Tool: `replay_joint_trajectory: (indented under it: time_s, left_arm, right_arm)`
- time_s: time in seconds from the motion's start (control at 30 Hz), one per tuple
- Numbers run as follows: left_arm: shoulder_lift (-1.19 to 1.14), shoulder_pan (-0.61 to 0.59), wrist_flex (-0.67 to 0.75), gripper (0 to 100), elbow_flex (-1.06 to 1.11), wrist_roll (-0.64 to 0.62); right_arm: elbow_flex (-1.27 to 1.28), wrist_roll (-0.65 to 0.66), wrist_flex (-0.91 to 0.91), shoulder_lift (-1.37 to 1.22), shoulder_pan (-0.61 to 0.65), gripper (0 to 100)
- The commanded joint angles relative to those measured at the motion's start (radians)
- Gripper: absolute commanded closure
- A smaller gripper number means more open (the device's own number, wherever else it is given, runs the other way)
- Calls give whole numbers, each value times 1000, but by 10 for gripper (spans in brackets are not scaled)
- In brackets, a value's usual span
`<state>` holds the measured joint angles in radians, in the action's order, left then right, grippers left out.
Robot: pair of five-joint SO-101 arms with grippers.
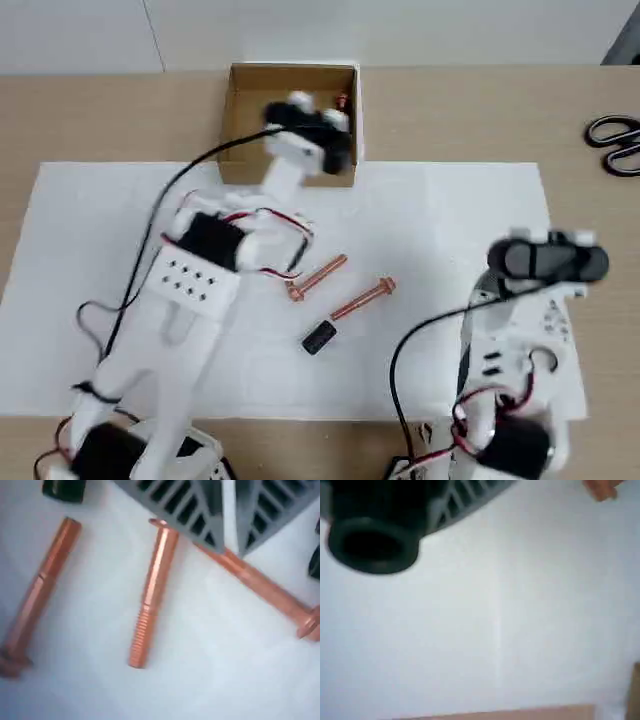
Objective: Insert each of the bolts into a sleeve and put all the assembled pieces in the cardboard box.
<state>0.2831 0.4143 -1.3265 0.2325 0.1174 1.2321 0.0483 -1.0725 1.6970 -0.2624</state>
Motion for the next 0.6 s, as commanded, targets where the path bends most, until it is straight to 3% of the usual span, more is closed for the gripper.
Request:
replay_joint_trajectory:
  time_s: [0.0, 0.4, 0.57]
  left_arm:
    - [-84, 92, -98, 993, -137, 101]
    - [-443, 259, -218, 993, -389, 106]
    - [-574, 249, -247, 992, -469, 143]
  right_arm:
    - [110, -11, 45, 127, -62, 995]
    - [269, -12, 136, 77, -156, 995]
    - [295, -12, 133, 77, -156, 995]
